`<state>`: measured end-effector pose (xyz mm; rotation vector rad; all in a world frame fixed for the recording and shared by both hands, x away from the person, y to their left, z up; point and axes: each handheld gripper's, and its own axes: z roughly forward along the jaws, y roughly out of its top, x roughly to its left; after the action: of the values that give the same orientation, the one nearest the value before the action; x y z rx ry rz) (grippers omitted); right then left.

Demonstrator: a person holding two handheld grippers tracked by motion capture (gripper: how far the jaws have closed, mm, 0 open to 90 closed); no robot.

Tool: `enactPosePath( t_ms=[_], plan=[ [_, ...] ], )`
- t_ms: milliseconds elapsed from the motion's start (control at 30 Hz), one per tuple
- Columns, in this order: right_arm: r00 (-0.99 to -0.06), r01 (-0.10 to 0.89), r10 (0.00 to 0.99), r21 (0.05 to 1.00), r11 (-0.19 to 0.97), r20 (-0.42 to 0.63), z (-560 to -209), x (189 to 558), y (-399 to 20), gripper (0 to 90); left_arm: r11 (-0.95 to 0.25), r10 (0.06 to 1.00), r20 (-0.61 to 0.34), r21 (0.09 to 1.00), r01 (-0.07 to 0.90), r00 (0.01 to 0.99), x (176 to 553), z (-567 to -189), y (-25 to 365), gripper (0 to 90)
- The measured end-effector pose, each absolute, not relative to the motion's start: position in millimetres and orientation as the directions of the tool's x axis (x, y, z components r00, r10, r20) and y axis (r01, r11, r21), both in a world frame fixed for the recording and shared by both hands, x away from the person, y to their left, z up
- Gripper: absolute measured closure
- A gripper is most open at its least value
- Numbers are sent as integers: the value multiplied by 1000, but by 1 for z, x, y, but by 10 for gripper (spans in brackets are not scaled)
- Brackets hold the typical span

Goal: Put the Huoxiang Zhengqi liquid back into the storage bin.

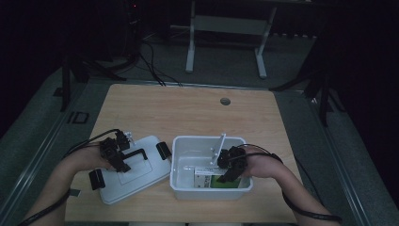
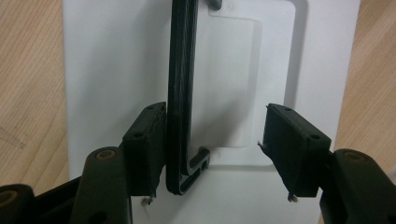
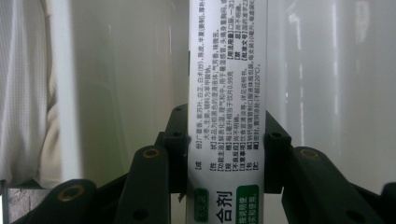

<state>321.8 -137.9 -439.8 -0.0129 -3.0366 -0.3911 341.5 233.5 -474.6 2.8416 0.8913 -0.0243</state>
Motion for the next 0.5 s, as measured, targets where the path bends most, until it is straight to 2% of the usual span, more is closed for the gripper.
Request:
enactPosePath(
  t_ms=[500],
  plan=[
    [-995, 21, 1, 205, 979, 96, -457, 324, -138, 628, -811, 563, -58, 149, 565, 824, 341, -474, 234, 409]
  ],
)
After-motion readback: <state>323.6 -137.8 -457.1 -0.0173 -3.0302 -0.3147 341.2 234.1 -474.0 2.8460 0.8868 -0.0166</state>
